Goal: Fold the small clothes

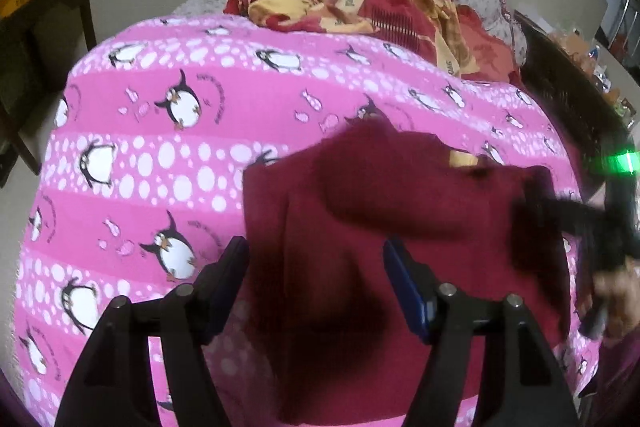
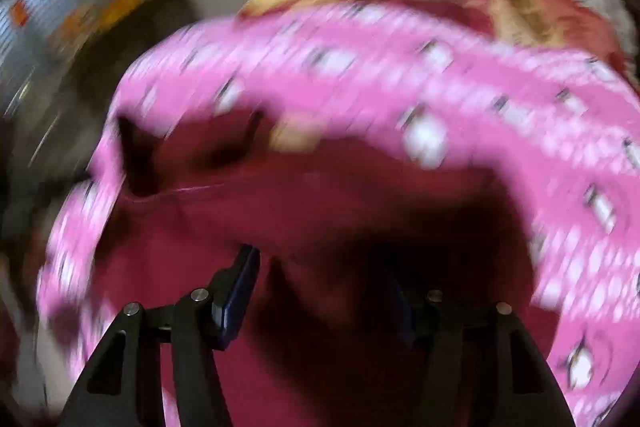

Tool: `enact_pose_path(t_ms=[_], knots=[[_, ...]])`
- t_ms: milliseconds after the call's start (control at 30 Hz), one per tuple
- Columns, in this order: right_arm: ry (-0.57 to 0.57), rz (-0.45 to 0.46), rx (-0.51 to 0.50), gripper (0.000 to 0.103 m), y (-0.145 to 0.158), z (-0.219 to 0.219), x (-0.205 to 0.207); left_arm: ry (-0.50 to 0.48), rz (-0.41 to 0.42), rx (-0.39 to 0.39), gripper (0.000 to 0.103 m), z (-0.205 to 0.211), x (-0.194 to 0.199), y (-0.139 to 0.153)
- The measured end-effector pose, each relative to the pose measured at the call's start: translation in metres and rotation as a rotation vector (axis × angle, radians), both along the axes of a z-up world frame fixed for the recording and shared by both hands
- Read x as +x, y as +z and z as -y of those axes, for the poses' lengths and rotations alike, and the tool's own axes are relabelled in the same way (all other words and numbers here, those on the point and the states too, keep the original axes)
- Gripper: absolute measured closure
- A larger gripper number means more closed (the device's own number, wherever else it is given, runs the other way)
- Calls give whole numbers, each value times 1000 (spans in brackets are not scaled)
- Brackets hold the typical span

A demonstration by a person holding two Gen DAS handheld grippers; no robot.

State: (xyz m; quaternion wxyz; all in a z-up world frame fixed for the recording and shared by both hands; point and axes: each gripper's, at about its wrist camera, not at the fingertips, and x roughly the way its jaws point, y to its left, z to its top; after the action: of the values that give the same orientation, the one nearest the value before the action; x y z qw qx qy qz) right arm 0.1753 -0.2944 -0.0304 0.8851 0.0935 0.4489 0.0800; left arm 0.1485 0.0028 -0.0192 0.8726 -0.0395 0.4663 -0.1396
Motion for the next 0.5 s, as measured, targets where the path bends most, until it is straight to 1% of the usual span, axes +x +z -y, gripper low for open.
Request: enact_pose_path(t_ms=[33,67,100,167,267,333,400,467,500], knots=[[-66,-4,48,39,-1,14,11,-2,-7,5,35,4,1,-3],[-93,-21,83,39,-3,21,15,-5,-16,21,35,10,4,-6],[-102,-37,132,39,-2,27,16,-7,-18,38,35,16,8,-9],[-81,-21,161,39,7,31,5,-6,-11,55,35,25,15,-13],[-47,22,106,35,23,34,-24,36,-6,84,35,33,32,-22],[-53,27,103,35,22,39,-33,68,-6,105,34,34,43,-29],[-79,-14,44,35,8,44,-31,93,-47,109,34,33,54,-42],[-173,-70,-35,37,-13,55,-20,112,-79,106,32,31,60,-55],[-203,-73,-45,38,-18,59,-16,112,-80,113,30,30,61,-59]])
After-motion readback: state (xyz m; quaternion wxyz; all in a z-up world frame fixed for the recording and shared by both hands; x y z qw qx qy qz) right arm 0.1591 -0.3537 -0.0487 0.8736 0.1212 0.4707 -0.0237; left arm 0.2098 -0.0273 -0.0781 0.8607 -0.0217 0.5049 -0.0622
